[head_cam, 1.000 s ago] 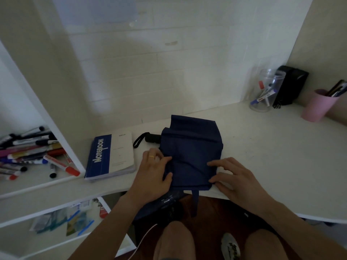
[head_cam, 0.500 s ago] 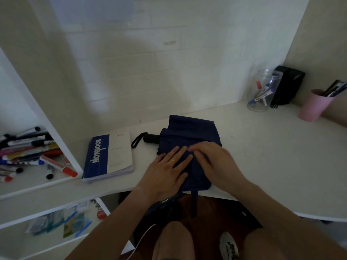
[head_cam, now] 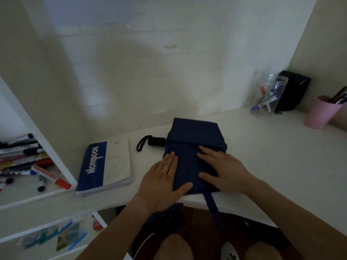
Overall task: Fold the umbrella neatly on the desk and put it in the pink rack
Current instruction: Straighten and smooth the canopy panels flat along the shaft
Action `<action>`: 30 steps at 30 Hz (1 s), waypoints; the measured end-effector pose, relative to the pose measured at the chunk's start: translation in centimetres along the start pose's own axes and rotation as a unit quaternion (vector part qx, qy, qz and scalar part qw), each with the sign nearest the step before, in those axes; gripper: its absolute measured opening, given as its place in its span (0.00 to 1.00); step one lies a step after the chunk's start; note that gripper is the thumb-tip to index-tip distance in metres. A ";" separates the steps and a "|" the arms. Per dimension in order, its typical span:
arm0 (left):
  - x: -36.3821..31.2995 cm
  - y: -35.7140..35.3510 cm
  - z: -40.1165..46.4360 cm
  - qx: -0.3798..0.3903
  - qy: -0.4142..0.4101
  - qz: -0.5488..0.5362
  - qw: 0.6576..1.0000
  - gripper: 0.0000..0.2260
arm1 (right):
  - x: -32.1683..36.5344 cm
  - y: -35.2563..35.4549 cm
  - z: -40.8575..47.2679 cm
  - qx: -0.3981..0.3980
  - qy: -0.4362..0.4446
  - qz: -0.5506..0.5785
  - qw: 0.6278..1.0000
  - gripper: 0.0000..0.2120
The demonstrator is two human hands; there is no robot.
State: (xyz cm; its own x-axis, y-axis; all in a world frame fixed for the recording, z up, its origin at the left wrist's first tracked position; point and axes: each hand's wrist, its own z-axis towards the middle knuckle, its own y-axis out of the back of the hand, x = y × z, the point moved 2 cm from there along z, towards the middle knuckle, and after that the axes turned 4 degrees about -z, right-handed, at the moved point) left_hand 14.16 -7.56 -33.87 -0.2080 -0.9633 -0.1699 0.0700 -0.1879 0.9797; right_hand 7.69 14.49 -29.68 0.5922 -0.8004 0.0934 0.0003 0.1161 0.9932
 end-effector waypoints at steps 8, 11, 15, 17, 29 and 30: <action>-0.3 0.1 -0.1 -0.006 -0.001 -0.006 1.000 0.46 | -6.9 5.0 6.9 -0.063 -0.362 0.436 0.821 0.26; -0.3 0.1 -0.1 -0.002 0.004 -0.007 1.000 0.45 | -7.3 5.7 7.9 -0.059 -0.320 0.498 0.804 0.23; -0.2 0.2 0.0 0.000 0.003 -0.015 1.000 0.45 | -6.7 7.5 8.3 -0.116 -0.237 0.534 0.803 0.19; -0.3 0.3 -0.1 0.004 0.004 -0.013 1.000 0.46 | -6.0 8.3 7.8 -0.155 -0.204 0.535 0.805 0.16; -0.2 0.3 -0.2 -0.043 -0.002 -0.018 0.999 0.42 | 0.2 2.5 -4.8 -0.218 -0.097 0.364 0.900 0.17; -0.3 0.4 -0.3 -0.059 -0.005 -0.021 0.998 0.40 | 0.3 1.3 -5.4 -0.204 -0.106 0.354 0.906 0.18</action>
State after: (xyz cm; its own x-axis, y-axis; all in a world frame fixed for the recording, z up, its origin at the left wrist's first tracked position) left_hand 14.57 -7.44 -33.43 -0.2235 -0.9521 -0.2089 0.1756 -0.2501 0.9522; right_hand 12.21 17.57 -28.75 0.3921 -0.5297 0.7521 0.0042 0.8186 0.5743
